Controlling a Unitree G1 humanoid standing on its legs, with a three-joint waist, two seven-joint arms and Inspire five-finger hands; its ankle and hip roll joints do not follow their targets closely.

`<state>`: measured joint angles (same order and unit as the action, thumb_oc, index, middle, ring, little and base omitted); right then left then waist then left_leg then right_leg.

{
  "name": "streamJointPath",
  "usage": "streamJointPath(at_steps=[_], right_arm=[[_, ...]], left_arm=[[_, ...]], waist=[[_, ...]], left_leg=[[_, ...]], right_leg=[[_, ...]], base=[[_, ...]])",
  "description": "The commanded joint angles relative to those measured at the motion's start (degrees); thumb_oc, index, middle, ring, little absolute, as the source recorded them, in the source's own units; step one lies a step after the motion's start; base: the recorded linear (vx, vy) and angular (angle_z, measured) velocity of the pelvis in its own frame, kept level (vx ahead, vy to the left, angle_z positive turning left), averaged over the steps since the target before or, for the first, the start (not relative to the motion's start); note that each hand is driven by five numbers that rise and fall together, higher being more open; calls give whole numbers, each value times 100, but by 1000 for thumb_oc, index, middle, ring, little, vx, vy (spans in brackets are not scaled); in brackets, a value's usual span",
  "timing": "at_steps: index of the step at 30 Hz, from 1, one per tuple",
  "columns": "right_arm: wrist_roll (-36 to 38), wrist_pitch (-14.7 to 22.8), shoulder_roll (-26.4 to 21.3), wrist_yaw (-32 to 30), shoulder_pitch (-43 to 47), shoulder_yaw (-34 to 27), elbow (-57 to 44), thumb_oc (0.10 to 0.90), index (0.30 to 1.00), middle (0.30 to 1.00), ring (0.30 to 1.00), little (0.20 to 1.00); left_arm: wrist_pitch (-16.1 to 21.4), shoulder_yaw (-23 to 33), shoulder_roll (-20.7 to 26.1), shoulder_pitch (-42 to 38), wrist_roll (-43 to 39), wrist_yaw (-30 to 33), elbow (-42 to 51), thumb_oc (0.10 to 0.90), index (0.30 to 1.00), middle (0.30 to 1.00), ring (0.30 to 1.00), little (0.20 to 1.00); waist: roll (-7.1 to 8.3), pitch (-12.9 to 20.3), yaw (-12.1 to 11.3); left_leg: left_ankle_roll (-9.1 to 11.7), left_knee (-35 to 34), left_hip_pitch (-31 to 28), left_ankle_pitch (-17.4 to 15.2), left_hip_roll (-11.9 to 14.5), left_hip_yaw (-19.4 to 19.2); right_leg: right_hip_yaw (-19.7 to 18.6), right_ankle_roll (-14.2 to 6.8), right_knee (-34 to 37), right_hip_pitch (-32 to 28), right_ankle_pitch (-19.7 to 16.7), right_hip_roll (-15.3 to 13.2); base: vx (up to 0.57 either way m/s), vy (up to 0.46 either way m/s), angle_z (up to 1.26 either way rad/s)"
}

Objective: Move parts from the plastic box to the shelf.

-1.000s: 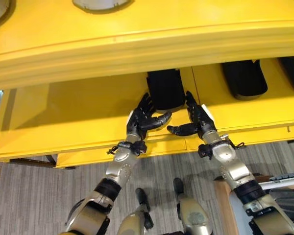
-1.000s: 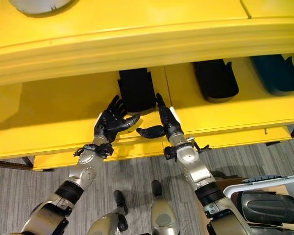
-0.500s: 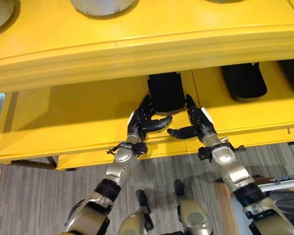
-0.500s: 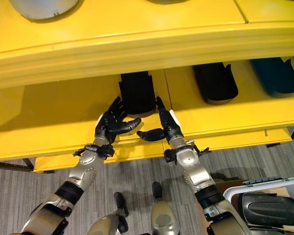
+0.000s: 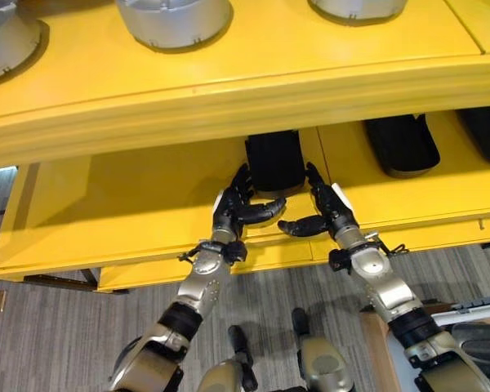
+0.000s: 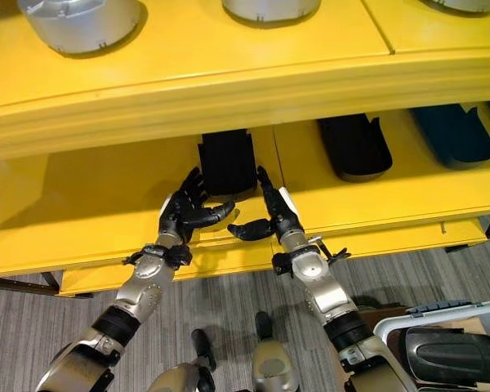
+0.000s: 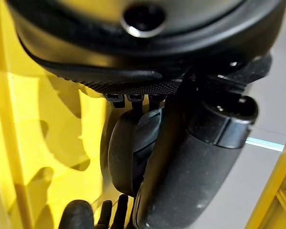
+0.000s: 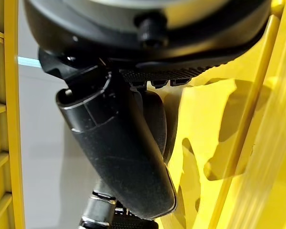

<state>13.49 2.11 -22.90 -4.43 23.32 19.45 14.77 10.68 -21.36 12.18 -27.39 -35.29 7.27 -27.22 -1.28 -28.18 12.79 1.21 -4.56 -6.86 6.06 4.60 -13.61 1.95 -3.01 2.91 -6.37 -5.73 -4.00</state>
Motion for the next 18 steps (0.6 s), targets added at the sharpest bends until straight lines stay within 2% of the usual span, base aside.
streamJointPath(at_steps=[1, 4, 18], right_arm=[[-253, 767, 290, -34, -3, 199, -1054, 900, 1000, 1000, 1000, 1000], [-286, 906, 282, -132, -68, 127, -1116, 900, 1000, 1000, 1000, 1000], [-338, 930, 253, -29, -418, 9, -1322, 900, 1000, 1000, 1000, 1000]], left_arm=[[526, -351, -529, -181, 275, -175, 759, 900, 1000, 1000, 1000, 1000], [580, -357, -544, -98, 276, -136, 831, 900, 1000, 1000, 1000, 1000], [512, -369, -584, 285, 63, -211, 1005, 900, 1000, 1000, 1000, 1000]], waist=[[-104, 923, 36], [-128, 947, 46], [-174, 1080, 29]], left_leg=[[132, 429, -64, -666, 206, -113], [130, 423, -85, -670, 192, -116], [127, 430, -196, -694, 172, -98]], right_leg=[[-321, -28, -794, 363, 851, 78], [-331, -36, -787, 353, 851, 72], [-292, -57, -789, 247, 876, 32]], base=[[32, 20, -1], [12, 8, -1], [18, 10, 0]])
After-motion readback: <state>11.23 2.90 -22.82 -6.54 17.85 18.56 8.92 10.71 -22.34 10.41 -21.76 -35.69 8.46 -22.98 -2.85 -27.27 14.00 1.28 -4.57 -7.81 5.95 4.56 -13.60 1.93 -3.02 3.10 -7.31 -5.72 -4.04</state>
